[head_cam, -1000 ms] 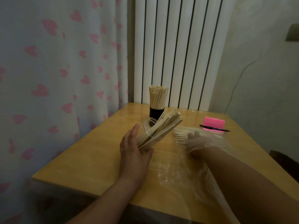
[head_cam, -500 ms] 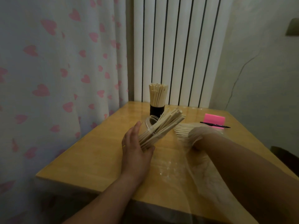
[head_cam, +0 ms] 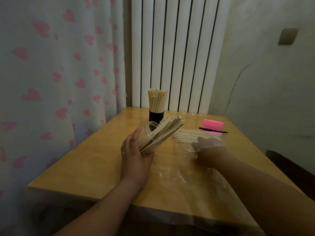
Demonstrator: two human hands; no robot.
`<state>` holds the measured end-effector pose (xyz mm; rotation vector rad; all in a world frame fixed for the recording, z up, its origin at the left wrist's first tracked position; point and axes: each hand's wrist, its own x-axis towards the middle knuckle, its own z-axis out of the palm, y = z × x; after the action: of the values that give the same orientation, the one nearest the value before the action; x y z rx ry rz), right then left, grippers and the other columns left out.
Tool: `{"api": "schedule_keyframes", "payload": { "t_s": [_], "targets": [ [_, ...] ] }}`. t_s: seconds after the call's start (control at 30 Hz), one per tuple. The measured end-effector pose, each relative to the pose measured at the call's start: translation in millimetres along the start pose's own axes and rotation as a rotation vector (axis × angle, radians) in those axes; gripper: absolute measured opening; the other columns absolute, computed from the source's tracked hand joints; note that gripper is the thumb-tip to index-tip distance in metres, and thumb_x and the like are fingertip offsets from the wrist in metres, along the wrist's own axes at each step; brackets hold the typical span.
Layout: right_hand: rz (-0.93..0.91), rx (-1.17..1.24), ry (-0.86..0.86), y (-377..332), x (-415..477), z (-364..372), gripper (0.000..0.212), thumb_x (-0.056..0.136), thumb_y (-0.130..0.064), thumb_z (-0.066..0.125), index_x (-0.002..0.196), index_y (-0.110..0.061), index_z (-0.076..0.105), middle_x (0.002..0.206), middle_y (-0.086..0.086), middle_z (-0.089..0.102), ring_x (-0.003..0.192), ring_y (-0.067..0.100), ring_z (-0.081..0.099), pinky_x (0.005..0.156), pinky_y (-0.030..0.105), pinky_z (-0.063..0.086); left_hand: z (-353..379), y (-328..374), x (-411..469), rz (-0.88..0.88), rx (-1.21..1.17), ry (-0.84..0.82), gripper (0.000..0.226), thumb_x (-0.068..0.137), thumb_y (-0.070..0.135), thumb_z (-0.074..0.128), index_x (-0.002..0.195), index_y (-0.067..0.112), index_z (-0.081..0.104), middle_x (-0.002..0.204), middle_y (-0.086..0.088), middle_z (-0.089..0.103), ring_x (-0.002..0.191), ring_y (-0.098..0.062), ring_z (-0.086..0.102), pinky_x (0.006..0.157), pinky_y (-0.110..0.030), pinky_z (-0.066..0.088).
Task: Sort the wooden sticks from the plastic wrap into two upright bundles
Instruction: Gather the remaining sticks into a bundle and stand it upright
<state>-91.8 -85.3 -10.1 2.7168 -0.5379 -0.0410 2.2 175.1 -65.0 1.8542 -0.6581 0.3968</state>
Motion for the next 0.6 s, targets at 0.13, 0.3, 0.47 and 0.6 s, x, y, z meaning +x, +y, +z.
{"api": "schedule_keyframes", "payload": {
  "t_s": [0.13,0.3,0.47,0.6],
  "targets": [
    [0.008,0.163,0.305,-8.3,-52.8,14.6,0.021,0.097,-0.044,0.061,0.113,-0.031,0.061,0.115,-0.003,0.054,0.105,0.020,0.062,0.076,0.034,0.053,-0.4,0.9,0.1,0.003,0.003,-0.011,0.103,0.088,0.021,0.084,0.164,0.047,0.019,0.166,0.007,0.024,0.152,-0.018,0.023,0.115,-0.035,0.032],
    [0.027,0.490,0.471,-13.0,-84.7,36.0,0.023,0.107,-0.044,0.050,0.116,-0.033,0.068,0.123,-0.009,0.054,0.113,0.012,0.057,0.086,0.032,0.051,-0.8,1.7,-0.7,0.004,-0.010,-0.023,0.103,0.088,0.019,0.084,0.163,0.049,0.020,0.166,0.009,0.024,0.153,-0.019,0.023,0.120,-0.046,0.037],
    [0.396,1.147,0.762,-5.7,-90.5,48.6,0.014,0.105,-0.040,0.060,0.100,-0.031,0.071,0.102,-0.019,0.059,0.089,0.014,0.067,0.081,0.038,0.054,-0.1,1.4,-2.0,0.024,0.000,-0.020,0.102,0.088,0.019,0.084,0.164,0.046,0.022,0.166,0.007,0.025,0.151,-0.018,0.022,0.118,-0.043,0.036],
    [0.540,1.637,0.784,-4.9,-103.7,29.1,0.023,0.104,-0.029,0.061,0.094,-0.019,0.079,0.090,0.008,0.077,0.075,0.028,0.075,0.066,0.043,0.064,1.4,0.8,-1.8,0.057,0.045,-0.025,0.101,0.088,0.020,0.083,0.163,0.047,0.020,0.165,0.007,0.025,0.152,-0.019,0.023,0.120,-0.047,0.037]
  ]
}}
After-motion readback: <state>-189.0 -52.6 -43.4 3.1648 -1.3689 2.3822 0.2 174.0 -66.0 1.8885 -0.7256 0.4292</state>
